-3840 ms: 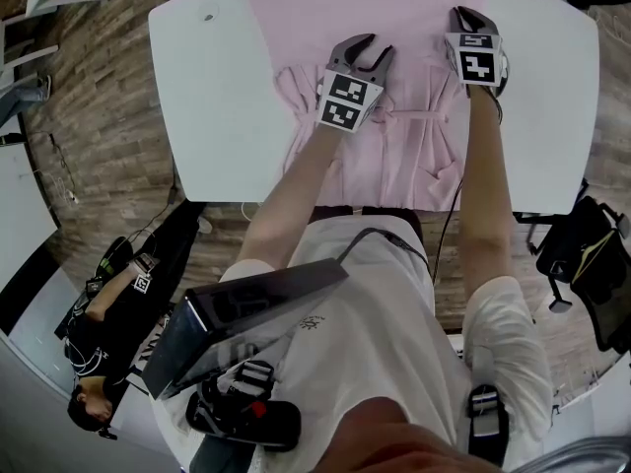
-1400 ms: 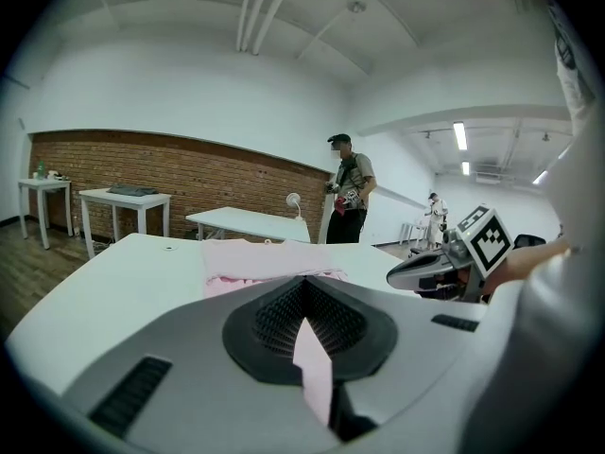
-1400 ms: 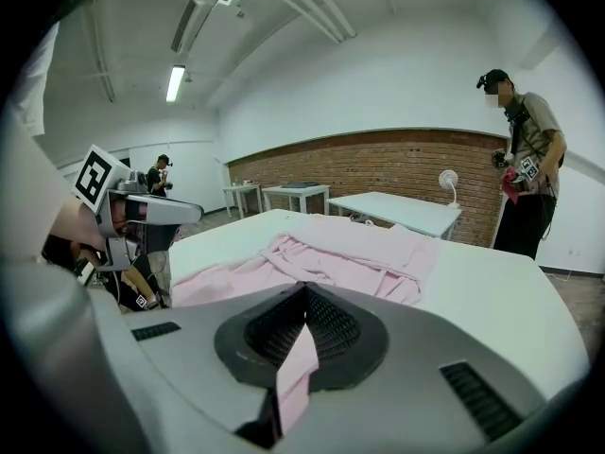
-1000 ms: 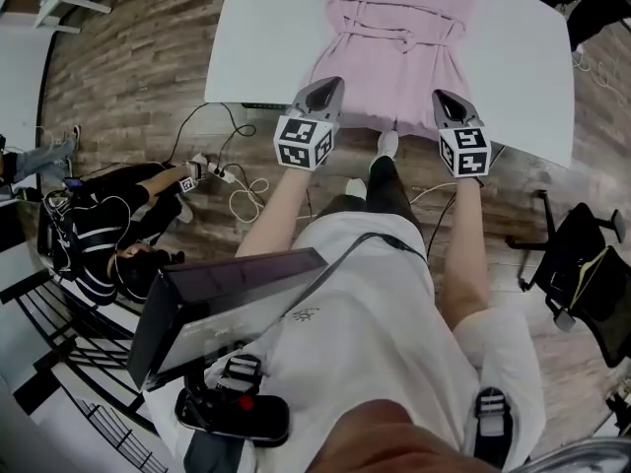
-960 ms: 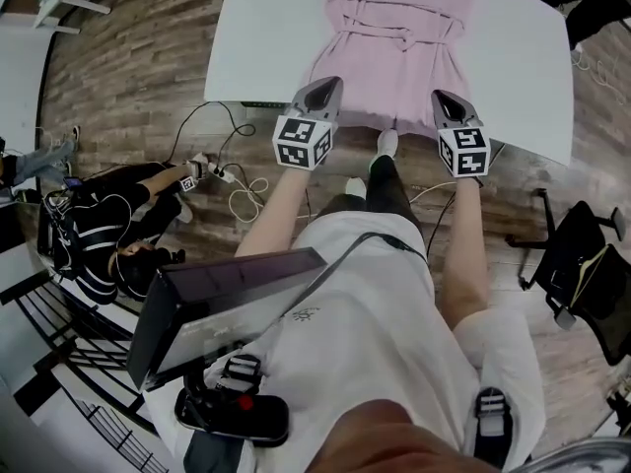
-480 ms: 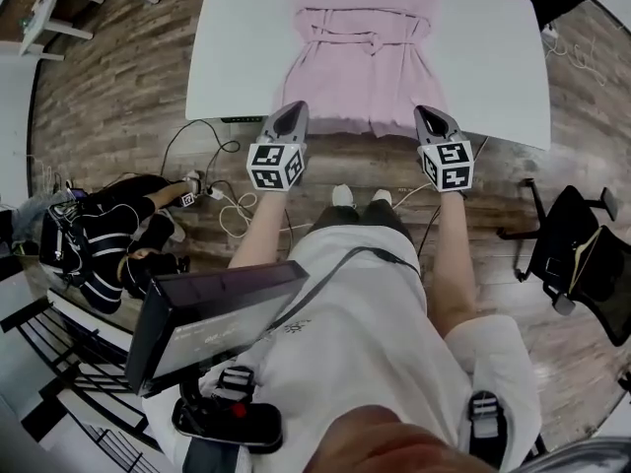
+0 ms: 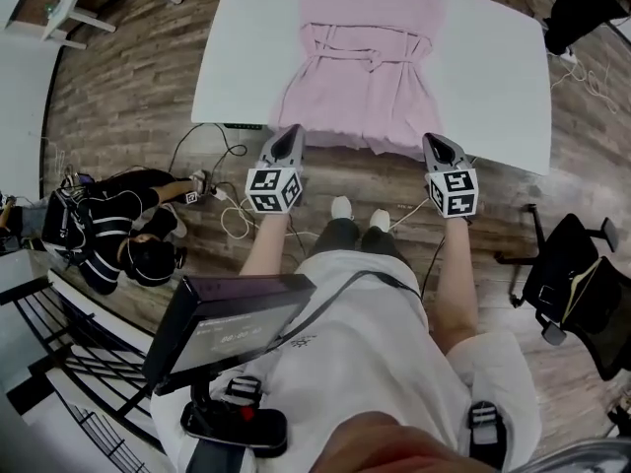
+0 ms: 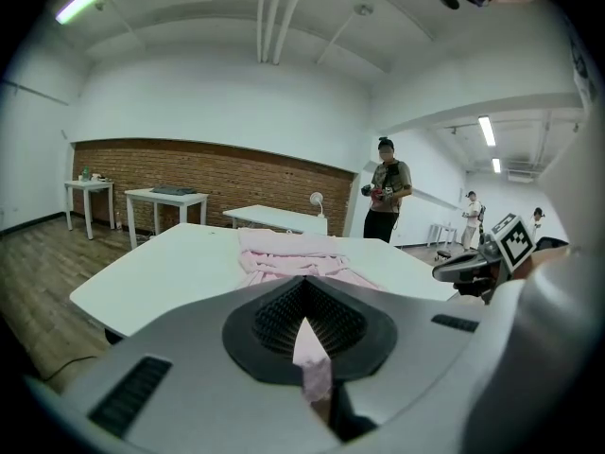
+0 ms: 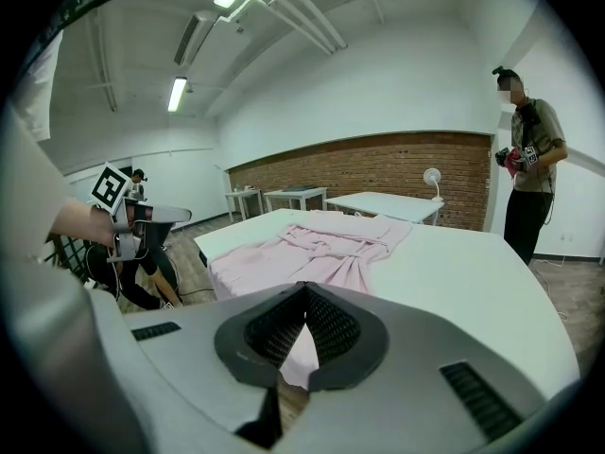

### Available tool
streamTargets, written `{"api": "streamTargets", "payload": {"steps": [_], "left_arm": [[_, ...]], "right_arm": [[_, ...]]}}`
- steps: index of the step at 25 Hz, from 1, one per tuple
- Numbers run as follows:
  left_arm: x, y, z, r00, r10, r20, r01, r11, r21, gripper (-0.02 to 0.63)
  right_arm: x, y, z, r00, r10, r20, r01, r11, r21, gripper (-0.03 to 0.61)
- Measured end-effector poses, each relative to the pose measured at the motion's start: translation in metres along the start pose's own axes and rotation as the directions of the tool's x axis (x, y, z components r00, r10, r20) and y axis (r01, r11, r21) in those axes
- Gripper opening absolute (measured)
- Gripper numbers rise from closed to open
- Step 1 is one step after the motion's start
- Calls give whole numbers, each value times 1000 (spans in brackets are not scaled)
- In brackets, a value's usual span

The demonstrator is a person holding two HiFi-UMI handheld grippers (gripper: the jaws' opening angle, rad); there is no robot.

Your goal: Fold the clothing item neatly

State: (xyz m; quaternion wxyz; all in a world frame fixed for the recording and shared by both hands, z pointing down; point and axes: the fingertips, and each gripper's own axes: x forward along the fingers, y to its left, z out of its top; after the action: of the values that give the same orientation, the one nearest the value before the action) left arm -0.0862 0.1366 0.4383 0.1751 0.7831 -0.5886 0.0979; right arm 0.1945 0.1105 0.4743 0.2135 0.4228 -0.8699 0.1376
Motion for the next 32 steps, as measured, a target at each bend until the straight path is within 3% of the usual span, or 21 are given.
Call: {"api": "streamTargets", "payload": {"steps": [8,16,26,32], "left_arm": [[-5,-11,-19,999,34,-15,-33,999,3,2],[-13,-5,-35,998,42,-38,-41,999,18,2],[-13,-2,-50,999,-6,-40,6,1000,6,2],[-16,30,-54,998,-22,-52,22,1000,1,2]], "right_arm": [[-19,-11,-23,1000,1,17,-1,1000,16,3],[-25,-6,-66,999,-9,-41,11,999,39,3],[-37,8,-73,997,-52,-64,54,998,39,3],[-32,18,-67,993,-103,-63,105,994,25,3]]}}
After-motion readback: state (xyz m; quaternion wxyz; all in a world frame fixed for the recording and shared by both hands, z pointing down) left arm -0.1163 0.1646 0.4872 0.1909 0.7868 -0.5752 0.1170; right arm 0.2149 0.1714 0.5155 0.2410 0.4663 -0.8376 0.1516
